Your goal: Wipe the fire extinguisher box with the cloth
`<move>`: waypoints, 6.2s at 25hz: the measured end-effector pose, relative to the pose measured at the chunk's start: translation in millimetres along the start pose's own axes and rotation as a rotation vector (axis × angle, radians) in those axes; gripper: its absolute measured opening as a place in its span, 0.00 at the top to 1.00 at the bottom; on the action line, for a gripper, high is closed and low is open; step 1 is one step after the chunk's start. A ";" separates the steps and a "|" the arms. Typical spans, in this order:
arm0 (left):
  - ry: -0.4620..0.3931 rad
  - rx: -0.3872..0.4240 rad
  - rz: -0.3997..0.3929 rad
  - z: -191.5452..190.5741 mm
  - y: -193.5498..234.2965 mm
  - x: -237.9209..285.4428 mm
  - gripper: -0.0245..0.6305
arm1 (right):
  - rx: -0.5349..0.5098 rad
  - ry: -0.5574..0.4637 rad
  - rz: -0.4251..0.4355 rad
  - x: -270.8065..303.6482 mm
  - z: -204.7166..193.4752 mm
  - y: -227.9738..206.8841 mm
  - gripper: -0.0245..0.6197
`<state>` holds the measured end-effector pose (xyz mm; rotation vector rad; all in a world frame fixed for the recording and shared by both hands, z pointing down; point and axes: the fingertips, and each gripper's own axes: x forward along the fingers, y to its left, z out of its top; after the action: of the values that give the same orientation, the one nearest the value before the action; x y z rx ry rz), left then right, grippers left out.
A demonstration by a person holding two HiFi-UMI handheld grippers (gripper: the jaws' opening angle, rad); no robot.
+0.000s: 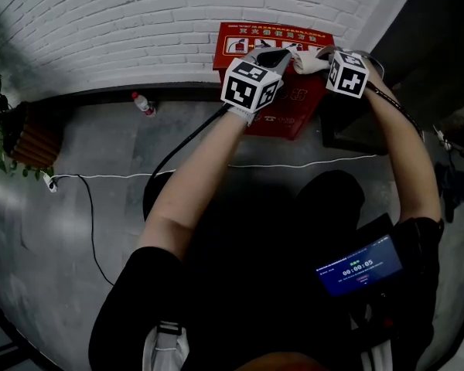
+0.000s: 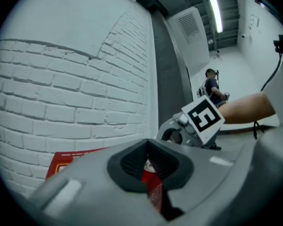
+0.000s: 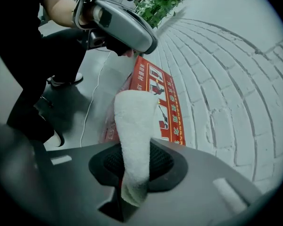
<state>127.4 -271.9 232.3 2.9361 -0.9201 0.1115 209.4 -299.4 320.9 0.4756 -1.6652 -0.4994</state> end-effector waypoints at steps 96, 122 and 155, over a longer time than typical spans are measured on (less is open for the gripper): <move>0.065 0.046 0.319 -18.6 213.1 -71.9 0.96 | 0.015 -0.038 -0.108 66.3 179.4 -131.6 0.82; 0.074 0.060 0.365 -29.1 191.5 -99.5 0.96 | -0.108 0.059 -0.096 73.9 207.8 -40.0 0.82; -0.048 -0.029 0.419 -122.9 118.5 -158.3 0.96 | 0.807 -0.869 -0.129 56.3 219.6 93.4 0.81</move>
<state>-76.2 -269.3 345.3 2.6839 -1.5158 0.0454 -18.7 -242.2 390.2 1.0554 -2.6900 -0.0783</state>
